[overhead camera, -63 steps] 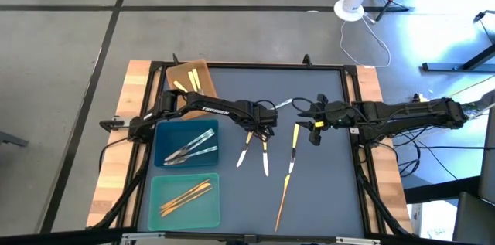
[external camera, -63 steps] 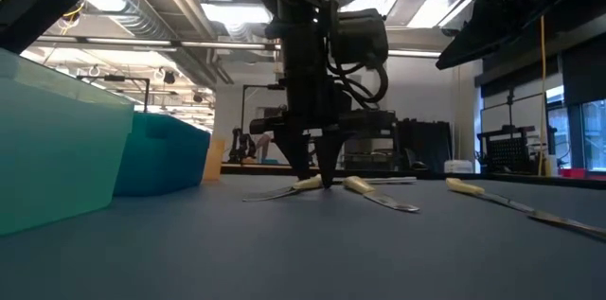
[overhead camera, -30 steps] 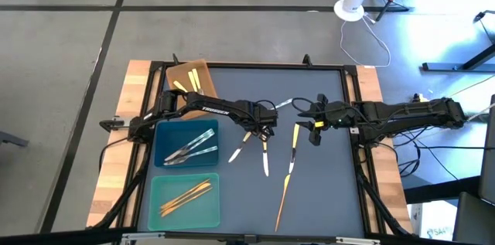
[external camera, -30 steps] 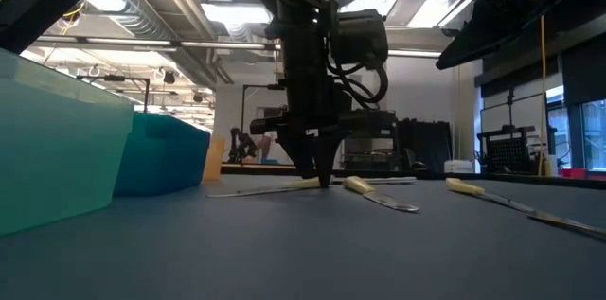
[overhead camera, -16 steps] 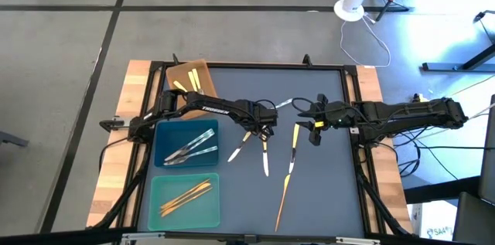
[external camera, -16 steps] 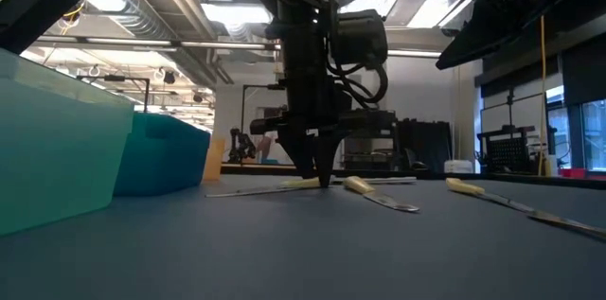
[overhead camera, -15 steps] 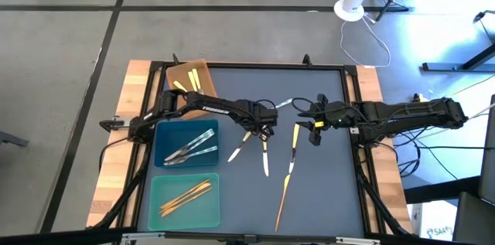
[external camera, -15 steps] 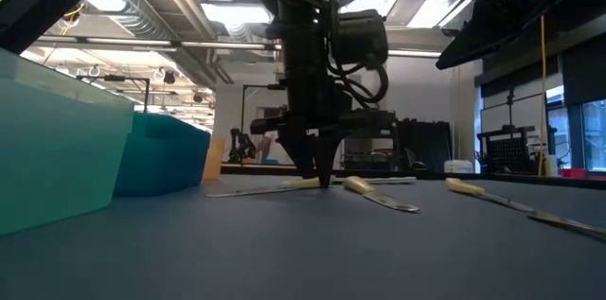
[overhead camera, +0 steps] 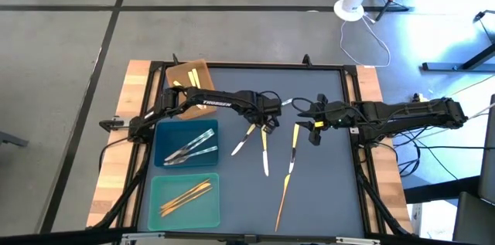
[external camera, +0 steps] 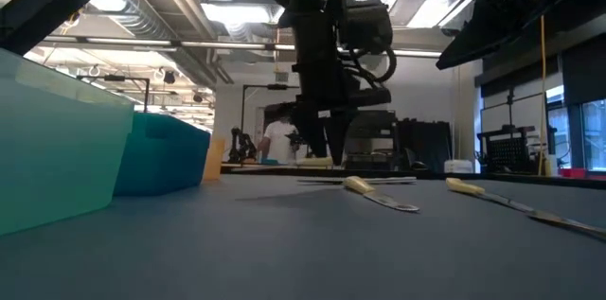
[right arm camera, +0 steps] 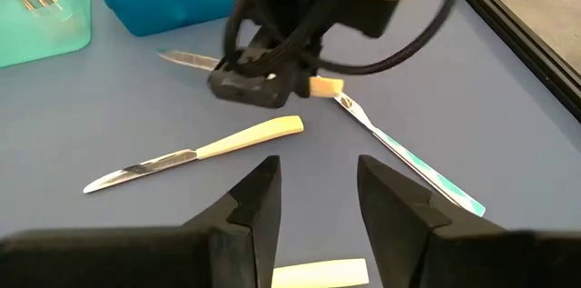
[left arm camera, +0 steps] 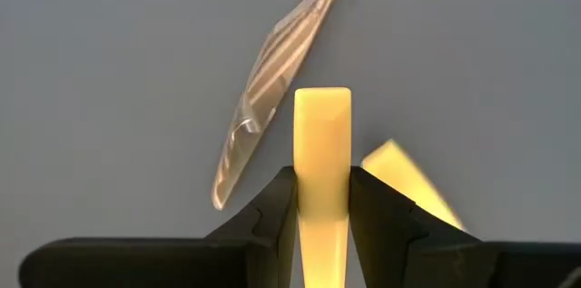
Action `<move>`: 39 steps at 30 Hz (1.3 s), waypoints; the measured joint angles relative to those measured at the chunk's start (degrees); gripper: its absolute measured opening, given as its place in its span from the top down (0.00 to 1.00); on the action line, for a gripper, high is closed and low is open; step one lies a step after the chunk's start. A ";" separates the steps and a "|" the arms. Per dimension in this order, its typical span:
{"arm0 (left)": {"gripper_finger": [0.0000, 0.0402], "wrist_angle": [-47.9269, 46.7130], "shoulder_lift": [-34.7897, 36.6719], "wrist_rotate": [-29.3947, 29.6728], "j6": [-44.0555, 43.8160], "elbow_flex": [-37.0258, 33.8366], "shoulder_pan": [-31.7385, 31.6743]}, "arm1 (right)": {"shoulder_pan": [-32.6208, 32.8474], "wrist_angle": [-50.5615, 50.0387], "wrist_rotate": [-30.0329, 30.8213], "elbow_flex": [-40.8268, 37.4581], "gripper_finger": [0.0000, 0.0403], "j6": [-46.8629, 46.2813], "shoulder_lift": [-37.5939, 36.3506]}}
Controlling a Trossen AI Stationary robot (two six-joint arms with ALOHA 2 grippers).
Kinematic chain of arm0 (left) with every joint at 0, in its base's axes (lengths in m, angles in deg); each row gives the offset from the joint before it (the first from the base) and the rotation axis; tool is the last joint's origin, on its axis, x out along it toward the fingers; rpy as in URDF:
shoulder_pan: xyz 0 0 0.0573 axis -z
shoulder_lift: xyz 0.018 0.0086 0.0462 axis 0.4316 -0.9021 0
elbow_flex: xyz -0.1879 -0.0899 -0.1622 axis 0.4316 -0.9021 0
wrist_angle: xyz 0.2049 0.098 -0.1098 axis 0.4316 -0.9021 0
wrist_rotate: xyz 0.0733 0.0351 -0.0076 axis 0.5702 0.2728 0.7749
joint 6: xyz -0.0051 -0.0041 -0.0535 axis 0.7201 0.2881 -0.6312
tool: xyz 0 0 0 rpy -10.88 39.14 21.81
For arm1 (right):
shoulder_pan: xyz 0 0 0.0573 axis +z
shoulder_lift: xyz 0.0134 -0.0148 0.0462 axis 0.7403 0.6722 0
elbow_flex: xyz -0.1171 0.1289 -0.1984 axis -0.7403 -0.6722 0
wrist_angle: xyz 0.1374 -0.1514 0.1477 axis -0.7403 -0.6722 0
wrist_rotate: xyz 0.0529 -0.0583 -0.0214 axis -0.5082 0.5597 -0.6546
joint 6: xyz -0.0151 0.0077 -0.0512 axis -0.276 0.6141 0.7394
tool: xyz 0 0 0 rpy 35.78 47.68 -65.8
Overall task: Sort silverware by color (type)
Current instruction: Put the yellow knife into the orange bin
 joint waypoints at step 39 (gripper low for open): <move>0.80 -36.37 8.48 13.65 10.82 25.12 -18.43 | 0.00 -0.19 0.00 0.00 0.67 -0.01 0.00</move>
